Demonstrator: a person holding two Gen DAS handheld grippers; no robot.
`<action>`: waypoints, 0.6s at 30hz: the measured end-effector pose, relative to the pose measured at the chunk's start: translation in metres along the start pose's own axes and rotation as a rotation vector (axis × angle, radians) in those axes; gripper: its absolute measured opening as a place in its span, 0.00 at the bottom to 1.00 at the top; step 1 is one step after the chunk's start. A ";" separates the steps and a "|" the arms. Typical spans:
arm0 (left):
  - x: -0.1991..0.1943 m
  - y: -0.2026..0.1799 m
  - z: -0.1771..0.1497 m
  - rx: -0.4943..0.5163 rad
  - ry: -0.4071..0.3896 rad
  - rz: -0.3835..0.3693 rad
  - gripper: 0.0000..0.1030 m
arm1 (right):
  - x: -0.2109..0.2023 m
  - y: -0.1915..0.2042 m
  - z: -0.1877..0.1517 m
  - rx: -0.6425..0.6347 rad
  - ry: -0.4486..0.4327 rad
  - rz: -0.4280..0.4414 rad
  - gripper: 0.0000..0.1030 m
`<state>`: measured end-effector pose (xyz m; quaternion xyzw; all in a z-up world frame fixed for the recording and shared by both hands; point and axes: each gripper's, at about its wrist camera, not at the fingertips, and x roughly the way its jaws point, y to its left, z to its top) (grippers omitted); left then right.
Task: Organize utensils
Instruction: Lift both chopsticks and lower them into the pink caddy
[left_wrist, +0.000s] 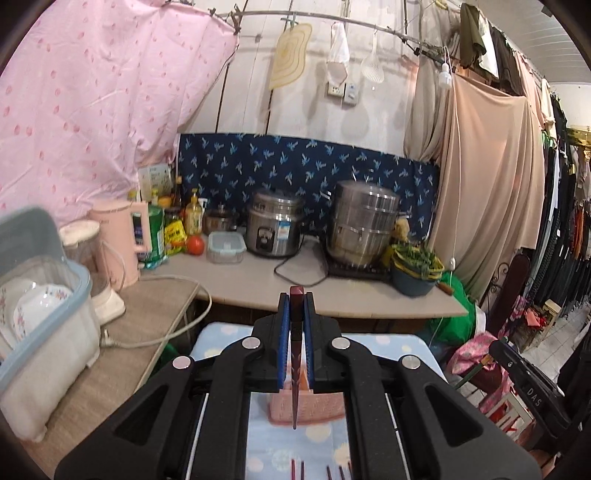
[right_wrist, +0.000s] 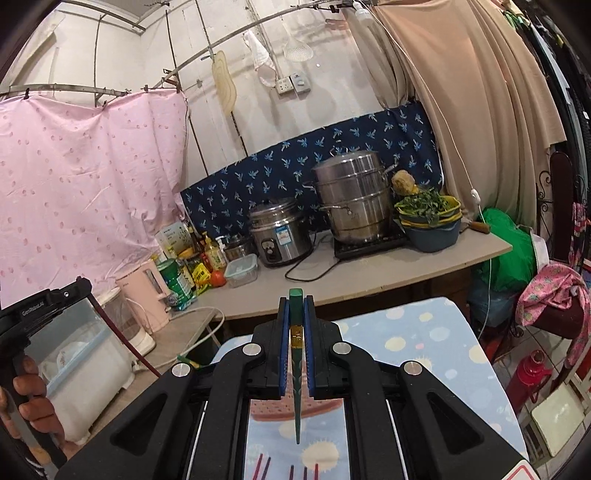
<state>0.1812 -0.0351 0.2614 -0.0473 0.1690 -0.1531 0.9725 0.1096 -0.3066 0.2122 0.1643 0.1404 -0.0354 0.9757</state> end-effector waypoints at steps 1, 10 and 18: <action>0.003 -0.002 0.006 0.002 -0.017 0.006 0.07 | 0.005 0.003 0.006 0.002 -0.009 0.001 0.07; 0.055 -0.002 0.022 -0.010 -0.041 0.029 0.07 | 0.059 0.017 0.039 0.060 -0.075 0.038 0.07; 0.105 0.001 -0.002 -0.015 0.009 0.027 0.07 | 0.119 0.013 0.012 0.067 0.015 0.041 0.07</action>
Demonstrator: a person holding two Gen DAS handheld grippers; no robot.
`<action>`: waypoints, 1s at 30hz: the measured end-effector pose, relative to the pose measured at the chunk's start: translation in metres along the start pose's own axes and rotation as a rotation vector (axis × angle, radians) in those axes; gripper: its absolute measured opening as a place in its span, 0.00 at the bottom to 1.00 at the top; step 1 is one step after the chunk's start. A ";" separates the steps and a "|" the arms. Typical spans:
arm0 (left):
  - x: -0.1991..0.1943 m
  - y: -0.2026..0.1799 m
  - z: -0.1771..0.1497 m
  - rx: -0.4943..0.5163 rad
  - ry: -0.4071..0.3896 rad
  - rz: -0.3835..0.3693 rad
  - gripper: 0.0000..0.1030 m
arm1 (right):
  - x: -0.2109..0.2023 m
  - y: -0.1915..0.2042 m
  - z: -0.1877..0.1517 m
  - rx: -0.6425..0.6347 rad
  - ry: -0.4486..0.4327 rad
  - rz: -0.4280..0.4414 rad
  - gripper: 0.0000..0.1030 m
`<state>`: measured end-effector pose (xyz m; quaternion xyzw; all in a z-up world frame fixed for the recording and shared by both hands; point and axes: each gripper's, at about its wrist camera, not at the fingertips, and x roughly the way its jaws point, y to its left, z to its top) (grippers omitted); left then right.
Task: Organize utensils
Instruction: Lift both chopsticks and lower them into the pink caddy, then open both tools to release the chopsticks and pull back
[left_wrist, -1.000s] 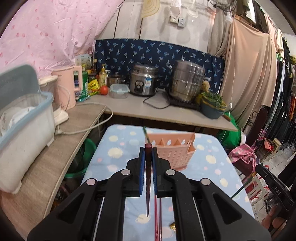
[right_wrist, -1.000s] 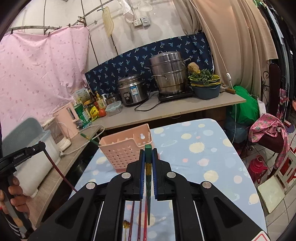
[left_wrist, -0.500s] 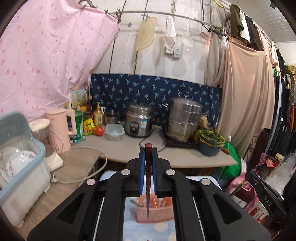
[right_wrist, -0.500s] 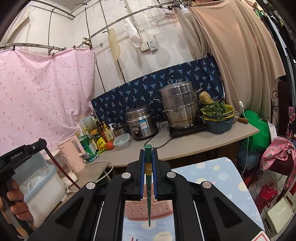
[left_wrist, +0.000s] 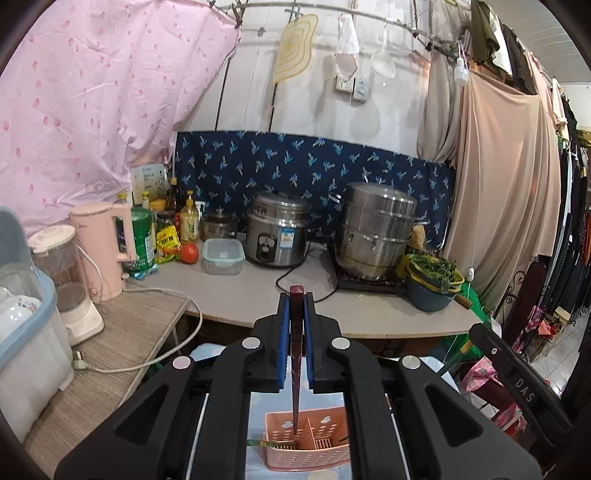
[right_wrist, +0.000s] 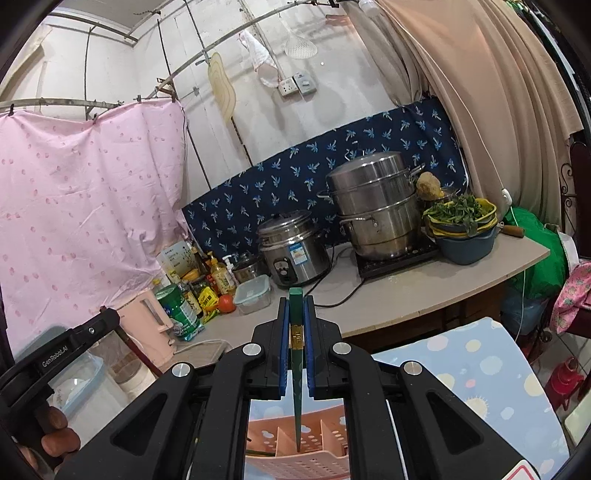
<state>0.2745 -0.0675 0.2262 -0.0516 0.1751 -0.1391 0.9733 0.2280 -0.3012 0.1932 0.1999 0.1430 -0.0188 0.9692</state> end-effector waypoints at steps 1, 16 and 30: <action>0.006 0.002 -0.005 -0.004 0.013 0.001 0.07 | 0.006 -0.003 -0.005 0.005 0.017 0.000 0.07; 0.055 0.025 -0.056 -0.017 0.140 0.022 0.08 | 0.036 -0.014 -0.059 -0.017 0.158 -0.020 0.07; 0.010 0.028 -0.051 -0.015 0.069 0.041 0.66 | -0.006 -0.007 -0.052 -0.034 0.099 -0.033 0.35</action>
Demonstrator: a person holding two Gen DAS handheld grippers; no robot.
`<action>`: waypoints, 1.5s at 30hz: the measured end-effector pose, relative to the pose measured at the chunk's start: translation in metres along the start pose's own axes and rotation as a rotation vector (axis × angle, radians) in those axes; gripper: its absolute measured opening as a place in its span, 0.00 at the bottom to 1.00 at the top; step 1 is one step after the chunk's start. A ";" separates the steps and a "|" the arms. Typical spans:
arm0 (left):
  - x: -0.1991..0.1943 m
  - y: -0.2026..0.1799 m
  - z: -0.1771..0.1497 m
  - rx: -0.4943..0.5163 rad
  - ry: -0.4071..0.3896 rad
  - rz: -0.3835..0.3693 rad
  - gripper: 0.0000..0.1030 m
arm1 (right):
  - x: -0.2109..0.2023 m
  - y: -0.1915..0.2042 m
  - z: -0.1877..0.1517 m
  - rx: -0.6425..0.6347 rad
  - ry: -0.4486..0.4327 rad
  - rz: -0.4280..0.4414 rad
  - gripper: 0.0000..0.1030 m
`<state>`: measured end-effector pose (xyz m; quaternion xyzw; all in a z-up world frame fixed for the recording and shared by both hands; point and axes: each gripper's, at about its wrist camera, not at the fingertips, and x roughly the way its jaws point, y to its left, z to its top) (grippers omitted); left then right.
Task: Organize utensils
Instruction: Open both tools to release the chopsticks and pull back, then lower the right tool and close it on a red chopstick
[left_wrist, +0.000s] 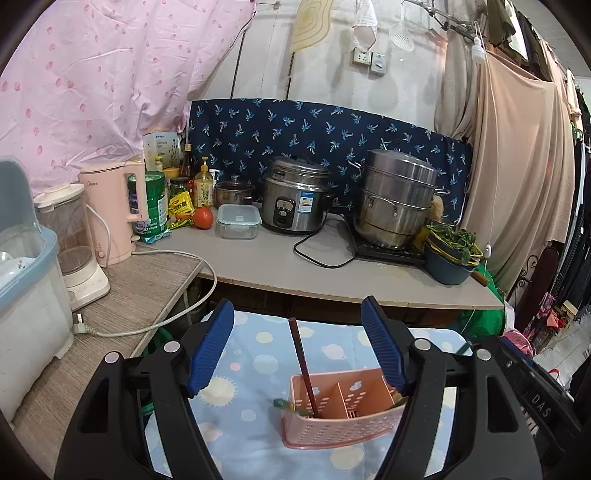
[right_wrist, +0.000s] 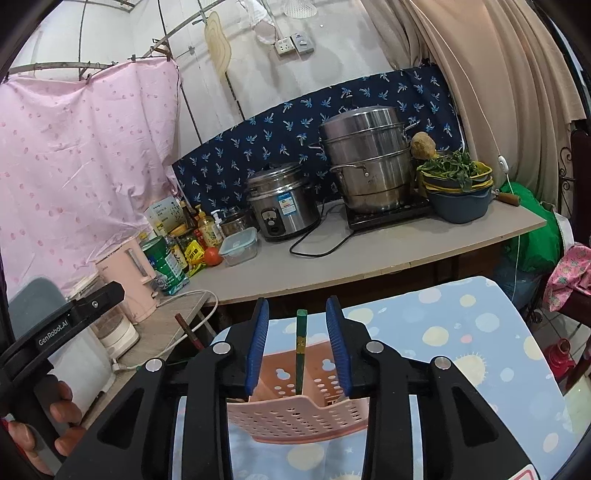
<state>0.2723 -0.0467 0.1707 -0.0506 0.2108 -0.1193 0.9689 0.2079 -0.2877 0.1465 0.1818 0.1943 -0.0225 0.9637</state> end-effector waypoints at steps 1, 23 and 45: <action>-0.005 0.001 -0.001 -0.001 0.000 -0.002 0.66 | -0.006 0.000 0.000 0.001 0.000 0.000 0.35; -0.096 0.014 -0.157 0.086 0.261 0.034 0.66 | -0.137 -0.019 -0.146 -0.058 0.240 -0.053 0.37; -0.122 0.018 -0.281 0.114 0.464 0.040 0.66 | -0.163 -0.027 -0.274 -0.114 0.440 -0.109 0.35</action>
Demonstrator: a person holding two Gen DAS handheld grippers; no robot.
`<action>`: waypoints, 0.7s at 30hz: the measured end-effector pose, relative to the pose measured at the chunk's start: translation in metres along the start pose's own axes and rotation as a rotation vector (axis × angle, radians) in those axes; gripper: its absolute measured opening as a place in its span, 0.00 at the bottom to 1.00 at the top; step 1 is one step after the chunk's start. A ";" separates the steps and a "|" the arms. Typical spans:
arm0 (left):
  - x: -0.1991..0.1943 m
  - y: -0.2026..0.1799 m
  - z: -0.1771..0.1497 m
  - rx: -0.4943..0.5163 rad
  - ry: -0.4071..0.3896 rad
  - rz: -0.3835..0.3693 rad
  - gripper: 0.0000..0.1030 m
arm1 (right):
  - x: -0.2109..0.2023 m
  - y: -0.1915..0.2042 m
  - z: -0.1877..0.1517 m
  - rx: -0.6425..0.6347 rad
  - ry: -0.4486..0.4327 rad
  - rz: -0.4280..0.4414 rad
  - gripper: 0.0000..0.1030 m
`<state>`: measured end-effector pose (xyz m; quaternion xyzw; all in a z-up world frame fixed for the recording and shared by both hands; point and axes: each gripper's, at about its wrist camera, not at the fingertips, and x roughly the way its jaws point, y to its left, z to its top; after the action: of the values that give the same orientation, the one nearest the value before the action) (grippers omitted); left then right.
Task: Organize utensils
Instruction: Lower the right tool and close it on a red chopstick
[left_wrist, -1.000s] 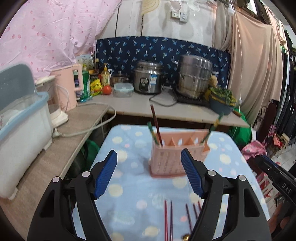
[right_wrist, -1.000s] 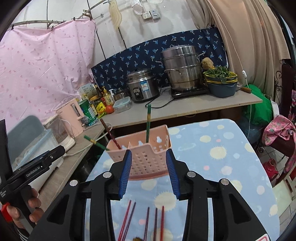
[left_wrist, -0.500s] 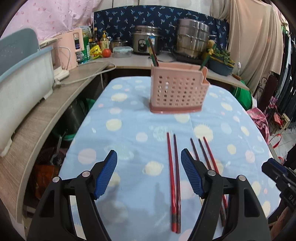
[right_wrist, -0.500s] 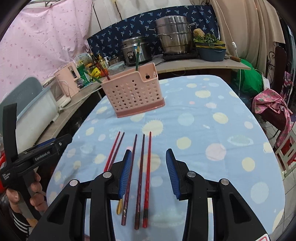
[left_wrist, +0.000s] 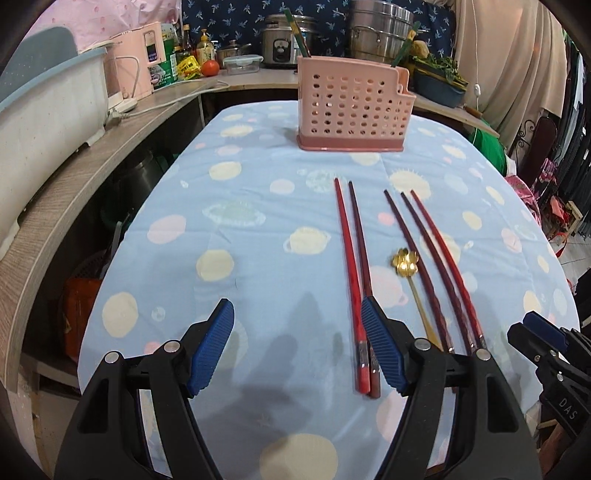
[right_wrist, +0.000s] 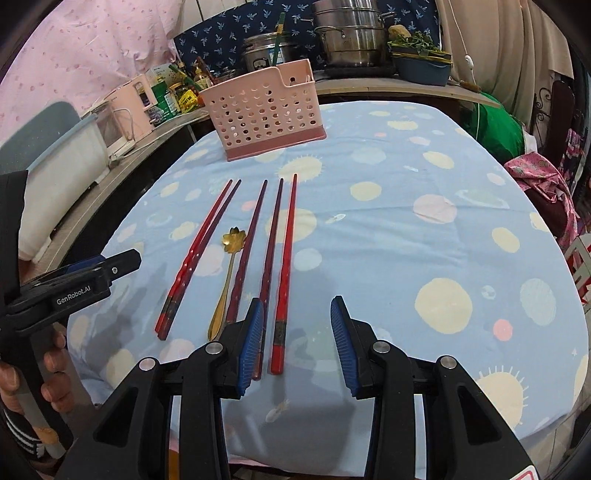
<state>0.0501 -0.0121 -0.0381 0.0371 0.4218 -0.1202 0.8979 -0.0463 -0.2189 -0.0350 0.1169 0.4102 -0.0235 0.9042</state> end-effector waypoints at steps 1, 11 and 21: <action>0.000 0.000 -0.001 0.000 0.004 0.000 0.66 | 0.001 0.000 -0.001 -0.002 0.004 0.002 0.34; 0.007 0.001 -0.018 0.004 0.039 0.002 0.66 | 0.016 0.006 -0.012 -0.021 0.054 0.009 0.19; 0.011 -0.003 -0.025 0.012 0.060 -0.018 0.66 | 0.022 0.009 -0.018 -0.054 0.060 -0.032 0.09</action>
<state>0.0374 -0.0127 -0.0625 0.0424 0.4481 -0.1295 0.8835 -0.0437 -0.2049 -0.0616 0.0866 0.4394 -0.0233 0.8938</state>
